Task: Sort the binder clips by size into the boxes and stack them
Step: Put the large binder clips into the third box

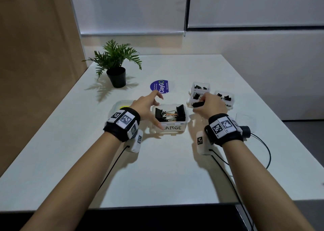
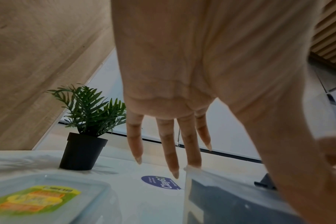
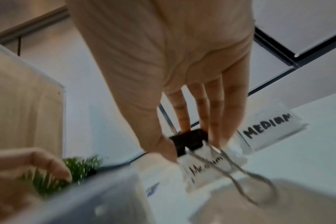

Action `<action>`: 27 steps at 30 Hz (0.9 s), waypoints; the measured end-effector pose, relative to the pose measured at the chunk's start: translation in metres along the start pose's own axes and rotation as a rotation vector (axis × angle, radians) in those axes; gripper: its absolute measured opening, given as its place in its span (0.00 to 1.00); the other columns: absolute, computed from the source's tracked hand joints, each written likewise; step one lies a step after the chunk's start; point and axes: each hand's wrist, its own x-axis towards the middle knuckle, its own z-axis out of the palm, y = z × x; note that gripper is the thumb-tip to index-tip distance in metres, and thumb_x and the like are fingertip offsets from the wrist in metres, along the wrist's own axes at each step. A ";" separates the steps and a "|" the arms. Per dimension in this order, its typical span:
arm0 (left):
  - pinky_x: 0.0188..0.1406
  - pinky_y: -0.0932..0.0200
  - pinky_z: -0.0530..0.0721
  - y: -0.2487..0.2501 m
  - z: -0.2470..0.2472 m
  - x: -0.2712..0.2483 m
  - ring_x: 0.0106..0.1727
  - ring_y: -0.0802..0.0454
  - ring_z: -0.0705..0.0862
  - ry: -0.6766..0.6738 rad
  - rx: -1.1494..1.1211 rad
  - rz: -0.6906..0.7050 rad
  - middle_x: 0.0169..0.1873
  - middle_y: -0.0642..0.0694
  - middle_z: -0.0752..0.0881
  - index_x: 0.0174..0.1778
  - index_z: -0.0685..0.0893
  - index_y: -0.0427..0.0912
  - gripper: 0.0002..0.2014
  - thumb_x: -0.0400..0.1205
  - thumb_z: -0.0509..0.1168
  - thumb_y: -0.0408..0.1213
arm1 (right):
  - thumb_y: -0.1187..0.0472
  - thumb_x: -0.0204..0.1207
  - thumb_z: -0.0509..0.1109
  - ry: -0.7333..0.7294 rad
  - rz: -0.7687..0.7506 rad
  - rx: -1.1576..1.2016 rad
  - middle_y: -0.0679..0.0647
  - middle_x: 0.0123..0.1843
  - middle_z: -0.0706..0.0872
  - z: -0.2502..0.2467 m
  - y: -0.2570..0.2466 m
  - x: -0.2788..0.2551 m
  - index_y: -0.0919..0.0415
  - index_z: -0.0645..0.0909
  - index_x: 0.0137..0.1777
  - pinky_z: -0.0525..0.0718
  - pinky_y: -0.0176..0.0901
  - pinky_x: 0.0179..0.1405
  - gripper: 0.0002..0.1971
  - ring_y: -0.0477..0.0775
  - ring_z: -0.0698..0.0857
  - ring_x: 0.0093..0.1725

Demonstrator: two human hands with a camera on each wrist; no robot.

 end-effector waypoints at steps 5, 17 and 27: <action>0.69 0.40 0.69 -0.001 0.001 -0.001 0.64 0.49 0.74 0.012 0.004 -0.013 0.62 0.53 0.82 0.64 0.66 0.58 0.48 0.52 0.87 0.48 | 0.49 0.65 0.75 0.191 -0.043 0.235 0.57 0.58 0.83 -0.024 -0.029 -0.006 0.57 0.81 0.59 0.78 0.45 0.48 0.23 0.61 0.83 0.57; 0.71 0.40 0.64 -0.002 0.001 -0.002 0.66 0.49 0.75 0.025 -0.002 -0.019 0.63 0.52 0.81 0.65 0.64 0.55 0.50 0.51 0.86 0.49 | 0.29 0.59 0.75 -0.040 -0.188 0.013 0.53 0.60 0.78 0.017 -0.063 -0.022 0.49 0.86 0.58 0.80 0.46 0.45 0.32 0.54 0.81 0.60; 0.68 0.43 0.65 -0.002 0.001 -0.001 0.66 0.50 0.74 0.025 0.003 -0.015 0.63 0.53 0.82 0.65 0.65 0.54 0.49 0.52 0.86 0.50 | 0.27 0.51 0.77 -0.227 -0.202 0.059 0.55 0.74 0.67 0.022 -0.033 -0.004 0.32 0.67 0.74 0.73 0.63 0.72 0.47 0.59 0.66 0.76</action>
